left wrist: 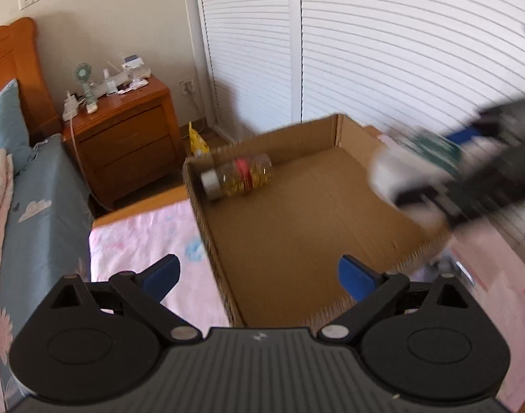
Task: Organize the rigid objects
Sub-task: 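Lower MEDICAL tub into the box and open the right tool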
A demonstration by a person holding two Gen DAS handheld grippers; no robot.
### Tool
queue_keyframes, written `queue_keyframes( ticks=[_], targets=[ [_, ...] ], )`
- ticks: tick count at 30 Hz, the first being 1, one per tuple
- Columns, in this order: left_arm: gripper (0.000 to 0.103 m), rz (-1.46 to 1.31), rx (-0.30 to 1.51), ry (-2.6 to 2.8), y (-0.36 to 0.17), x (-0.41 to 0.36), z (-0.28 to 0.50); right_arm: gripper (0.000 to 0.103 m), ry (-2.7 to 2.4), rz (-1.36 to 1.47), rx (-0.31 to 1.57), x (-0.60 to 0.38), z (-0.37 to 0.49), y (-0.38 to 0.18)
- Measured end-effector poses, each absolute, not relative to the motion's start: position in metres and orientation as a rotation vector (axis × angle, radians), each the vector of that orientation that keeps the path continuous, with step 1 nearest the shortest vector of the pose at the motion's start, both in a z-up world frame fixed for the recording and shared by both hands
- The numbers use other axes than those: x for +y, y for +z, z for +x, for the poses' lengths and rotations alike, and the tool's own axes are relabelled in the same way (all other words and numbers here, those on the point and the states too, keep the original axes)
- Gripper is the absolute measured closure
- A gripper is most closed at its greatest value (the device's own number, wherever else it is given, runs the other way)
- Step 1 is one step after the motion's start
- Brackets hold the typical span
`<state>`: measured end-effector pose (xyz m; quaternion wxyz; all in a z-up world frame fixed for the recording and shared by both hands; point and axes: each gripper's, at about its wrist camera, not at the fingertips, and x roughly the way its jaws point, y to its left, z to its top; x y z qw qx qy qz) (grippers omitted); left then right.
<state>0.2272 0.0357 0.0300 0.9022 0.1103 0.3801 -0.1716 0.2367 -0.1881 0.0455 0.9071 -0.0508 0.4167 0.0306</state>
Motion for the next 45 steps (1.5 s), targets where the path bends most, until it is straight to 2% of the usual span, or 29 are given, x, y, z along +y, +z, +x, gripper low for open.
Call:
queue_keyframes(
  ticks=[9,14,30,45],
  targets=[
    [0.005,0.21,0.806,-0.404,0.023,0.044,0.184,0.015,-0.026,-0.093,0.886,-0.189,0.312,0.027],
    [0.005,0.198,0.804,-0.425,0.02,0.048,0.169,0.002,-0.039,-0.07,0.837,-0.192,0.307,0.032],
    [0.005,0.128,0.815,-0.352,0.014,0.063,0.122,0.0,0.054,-0.023,0.802,-0.181,0.195,0.05],
    [0.005,0.078,0.833,-0.355,-0.014,0.083,0.081,0.0,0.278,-0.141,0.941,-0.12,0.047,-0.032]
  ],
)
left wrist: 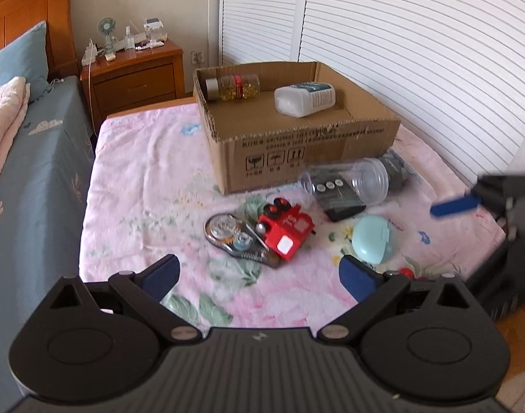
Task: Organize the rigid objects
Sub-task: 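Lower MEDICAL tub into the box and open the right tool, then move left tool toward red SL train while right tool approaches blue B toy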
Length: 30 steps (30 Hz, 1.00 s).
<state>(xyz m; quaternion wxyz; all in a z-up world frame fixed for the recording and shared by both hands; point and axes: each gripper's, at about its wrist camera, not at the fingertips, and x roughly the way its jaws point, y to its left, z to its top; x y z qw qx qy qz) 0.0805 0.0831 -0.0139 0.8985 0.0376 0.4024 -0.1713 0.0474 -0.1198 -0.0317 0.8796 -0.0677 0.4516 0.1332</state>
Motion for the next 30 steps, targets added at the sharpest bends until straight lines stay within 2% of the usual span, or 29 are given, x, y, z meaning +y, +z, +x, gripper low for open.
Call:
queue_keyframes(
  ticks=[9,23,30],
  targets=[
    [0.005,0.061,0.822,-0.383,-0.025,0.088,0.07,0.0,0.223,-0.218,0.974,-0.098,0.038,-0.065],
    [0.005,0.152,0.825,-0.493,-0.043,0.067,0.085,0.0,0.137,-0.089,0.949,-0.156,0.026,-0.07],
    [0.008,0.294,0.745,-0.591,-0.051,0.049,0.112,0.0,0.144,-0.092,0.933,-0.157,0.03,-0.072]
  ],
)
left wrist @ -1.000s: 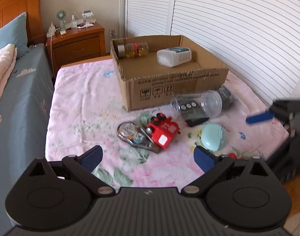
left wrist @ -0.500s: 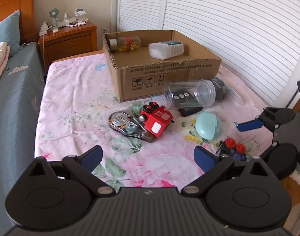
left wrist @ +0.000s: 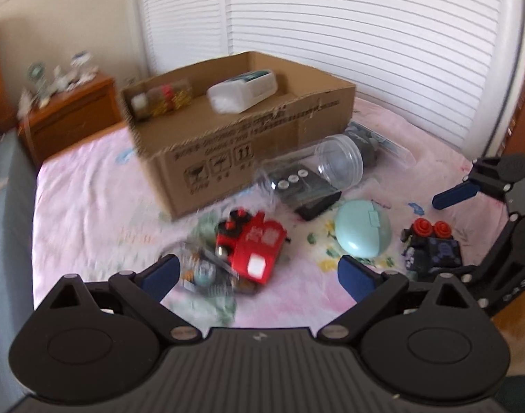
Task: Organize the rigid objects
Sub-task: 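Move left tool toward red SL train while right tool approaches blue B toy, then grasp red SL train with left tool while right tool grasps blue B toy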
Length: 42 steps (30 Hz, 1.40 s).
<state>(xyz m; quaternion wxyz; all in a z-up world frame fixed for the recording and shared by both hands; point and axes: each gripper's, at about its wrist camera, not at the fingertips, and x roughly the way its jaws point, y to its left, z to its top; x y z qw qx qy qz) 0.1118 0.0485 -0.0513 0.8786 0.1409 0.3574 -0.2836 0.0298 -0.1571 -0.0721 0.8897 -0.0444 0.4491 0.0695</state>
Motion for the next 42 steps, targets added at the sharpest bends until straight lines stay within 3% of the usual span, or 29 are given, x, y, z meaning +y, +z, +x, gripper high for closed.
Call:
queue_keyframes(
  ticks=[3,6,10,13,31,38,42],
  targets=[
    [0.013,0.367,0.732,-0.642,-0.057,0.039,0.125,0.0,0.151,-0.095,0.933,-0.157,0.031,-0.072],
    [0.03,0.424,0.761,-0.678,-0.063,0.03,0.138,0.0,0.154,-0.097,0.931,-0.157,0.03,-0.072],
    [0.033,0.467,0.785,-0.685,-0.073,0.023,0.15,0.0,0.157,-0.098,0.929,-0.157,0.03,-0.072],
    [0.049,0.436,0.794,-0.703,-0.073,0.023,0.153,0.0,0.157,-0.098,0.93,-0.156,0.03,-0.072],
    [0.053,0.369,0.786,-0.717,-0.062,0.03,0.089,0.0,0.178,-0.106,0.904,-0.157,0.027,-0.073],
    [0.05,0.382,0.801,-0.71,-0.074,0.028,0.093,0.0,0.182,-0.108,0.901,-0.156,0.027,-0.072],
    [0.053,0.325,0.823,-0.729,-0.076,0.027,0.104,0.0,0.193,-0.114,0.9,-0.155,0.027,-0.072]
  ],
)
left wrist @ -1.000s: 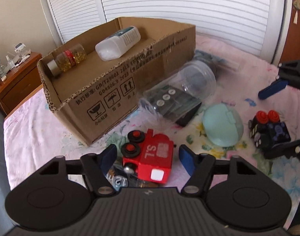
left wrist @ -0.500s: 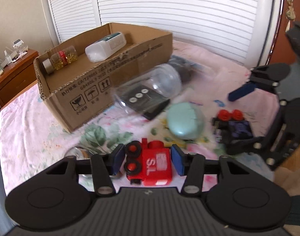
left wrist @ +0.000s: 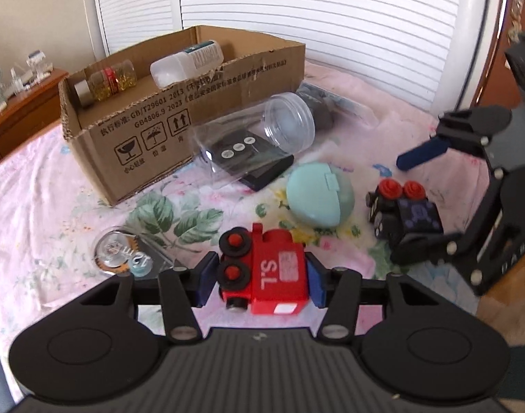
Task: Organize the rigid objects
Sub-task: 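Grasp red SL train with left tool while right tool grasps blue B toy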
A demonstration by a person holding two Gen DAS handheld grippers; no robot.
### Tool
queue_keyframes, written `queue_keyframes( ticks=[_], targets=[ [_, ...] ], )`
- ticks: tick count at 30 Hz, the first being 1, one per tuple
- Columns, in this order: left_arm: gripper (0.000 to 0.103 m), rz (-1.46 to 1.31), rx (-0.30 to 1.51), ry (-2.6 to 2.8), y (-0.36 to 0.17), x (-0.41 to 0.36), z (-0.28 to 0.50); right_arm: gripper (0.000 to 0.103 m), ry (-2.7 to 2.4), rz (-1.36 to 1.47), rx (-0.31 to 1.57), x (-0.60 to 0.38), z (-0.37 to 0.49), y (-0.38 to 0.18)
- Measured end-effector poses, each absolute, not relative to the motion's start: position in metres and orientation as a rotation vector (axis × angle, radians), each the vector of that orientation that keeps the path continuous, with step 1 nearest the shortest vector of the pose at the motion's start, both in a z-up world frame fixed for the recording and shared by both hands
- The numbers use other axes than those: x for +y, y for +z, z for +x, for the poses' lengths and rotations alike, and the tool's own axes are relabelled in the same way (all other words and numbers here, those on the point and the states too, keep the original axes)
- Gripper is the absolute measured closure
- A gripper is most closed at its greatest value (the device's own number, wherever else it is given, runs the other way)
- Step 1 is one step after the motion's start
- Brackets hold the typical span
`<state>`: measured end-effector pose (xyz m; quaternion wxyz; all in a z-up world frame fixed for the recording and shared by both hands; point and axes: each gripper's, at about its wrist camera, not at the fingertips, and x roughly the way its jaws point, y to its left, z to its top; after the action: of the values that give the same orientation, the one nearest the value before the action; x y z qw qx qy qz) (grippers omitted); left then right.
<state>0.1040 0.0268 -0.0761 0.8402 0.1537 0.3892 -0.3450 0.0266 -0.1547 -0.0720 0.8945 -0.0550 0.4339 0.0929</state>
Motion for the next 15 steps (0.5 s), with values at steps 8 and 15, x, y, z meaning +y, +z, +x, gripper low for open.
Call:
queue_keyframes(
  ticks=[8,15],
  targets=[
    [0.054,0.313,0.83,-0.681,-0.076,0.04,0.092,0.0,0.315,-0.172,0.895,-0.139,0.025,-0.072],
    [0.053,0.291,0.835,-0.656,-0.076,0.051,0.089,0.015,0.418,-0.225,0.902,-0.13,0.025,-0.065]
  ],
)
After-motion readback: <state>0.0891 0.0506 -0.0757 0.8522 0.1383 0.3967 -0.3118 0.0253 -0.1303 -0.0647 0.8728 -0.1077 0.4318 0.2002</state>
